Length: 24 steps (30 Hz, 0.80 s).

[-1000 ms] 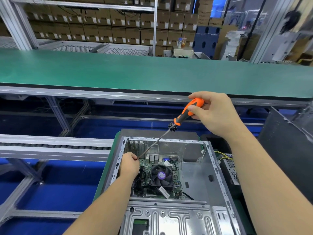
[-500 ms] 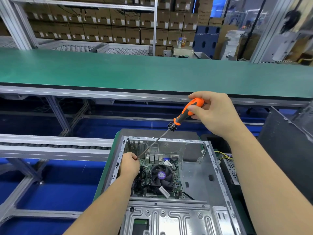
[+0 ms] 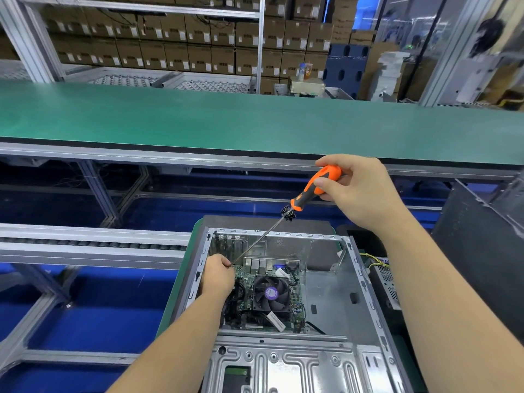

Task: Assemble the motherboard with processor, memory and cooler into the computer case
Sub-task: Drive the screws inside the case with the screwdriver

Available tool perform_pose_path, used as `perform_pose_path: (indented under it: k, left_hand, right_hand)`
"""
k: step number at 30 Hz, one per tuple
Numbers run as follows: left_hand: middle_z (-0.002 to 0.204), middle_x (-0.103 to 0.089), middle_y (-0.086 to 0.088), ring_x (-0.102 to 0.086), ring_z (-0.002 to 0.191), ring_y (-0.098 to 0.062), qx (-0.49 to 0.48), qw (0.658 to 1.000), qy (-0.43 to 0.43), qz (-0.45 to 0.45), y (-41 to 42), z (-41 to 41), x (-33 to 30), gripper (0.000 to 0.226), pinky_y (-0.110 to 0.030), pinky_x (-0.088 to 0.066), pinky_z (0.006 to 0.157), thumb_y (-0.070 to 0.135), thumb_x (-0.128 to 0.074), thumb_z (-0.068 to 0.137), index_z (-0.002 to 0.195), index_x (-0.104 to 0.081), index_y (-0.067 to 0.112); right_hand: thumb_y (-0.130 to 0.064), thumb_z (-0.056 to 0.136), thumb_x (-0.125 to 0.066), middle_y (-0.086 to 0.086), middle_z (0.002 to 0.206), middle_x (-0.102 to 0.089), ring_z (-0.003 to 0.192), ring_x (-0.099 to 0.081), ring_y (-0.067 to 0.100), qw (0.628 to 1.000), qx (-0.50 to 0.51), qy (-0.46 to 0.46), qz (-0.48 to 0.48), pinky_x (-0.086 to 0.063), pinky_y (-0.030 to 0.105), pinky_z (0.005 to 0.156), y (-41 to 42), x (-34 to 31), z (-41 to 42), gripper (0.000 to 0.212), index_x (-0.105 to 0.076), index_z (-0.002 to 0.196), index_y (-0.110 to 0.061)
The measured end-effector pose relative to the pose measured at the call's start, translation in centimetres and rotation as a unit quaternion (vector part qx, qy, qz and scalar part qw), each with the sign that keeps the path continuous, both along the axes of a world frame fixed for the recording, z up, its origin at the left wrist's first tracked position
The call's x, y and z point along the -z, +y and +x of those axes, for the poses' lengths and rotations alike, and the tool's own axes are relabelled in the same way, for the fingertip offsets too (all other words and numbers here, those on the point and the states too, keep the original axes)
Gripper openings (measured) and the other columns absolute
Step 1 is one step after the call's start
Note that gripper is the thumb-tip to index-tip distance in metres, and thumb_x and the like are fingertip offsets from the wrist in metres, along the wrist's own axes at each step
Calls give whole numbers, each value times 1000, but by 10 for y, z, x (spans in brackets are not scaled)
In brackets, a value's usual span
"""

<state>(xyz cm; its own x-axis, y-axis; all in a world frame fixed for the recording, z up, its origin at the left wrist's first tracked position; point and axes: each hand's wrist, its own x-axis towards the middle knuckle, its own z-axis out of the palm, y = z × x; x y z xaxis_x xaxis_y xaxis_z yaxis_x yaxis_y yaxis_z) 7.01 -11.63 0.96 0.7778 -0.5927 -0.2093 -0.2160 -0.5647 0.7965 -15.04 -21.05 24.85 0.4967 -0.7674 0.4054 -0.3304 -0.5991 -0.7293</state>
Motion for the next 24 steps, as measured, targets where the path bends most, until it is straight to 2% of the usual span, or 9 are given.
perform_pose_path:
  k: [12, 18, 24]
  left_hand:
    - [80, -62, -8, -54, 64, -15, -2, 1000, -3, 8, 1, 0, 1, 5, -23, -37, 49, 2, -60, 93, 95, -61, 6]
    - [73, -59, -5, -53, 58, -13, -7, 1000, -3, 4, 1, 0, 2, 8, -22, -37, 48, -1, -58, 91, 95, -62, 5]
    - [74, -59, -4, -54, 55, -10, -11, 1000, 4, 10, 0, 1, 3, 9, -20, -35, 45, 0, -58, 92, 98, -61, 6]
  right_hand:
    - [-11, 89, -74, -3, 85, -71, 77, -75, 18, 1000, 1, -1, -2, -62, 41, 80, -2, 1, -1, 25, -71, 112, -22]
    - [-10, 89, -75, -3, 82, -70, 74, -75, 16, 1000, -3, -8, -1, -63, 41, 79, -2, 3, 0, 26, -68, 106, -29]
    - [-11, 89, -75, -3, 83, -71, 75, -75, 18, 1000, 1, -5, -5, -62, 41, 79, -2, 2, -1, 24, -71, 110, -23]
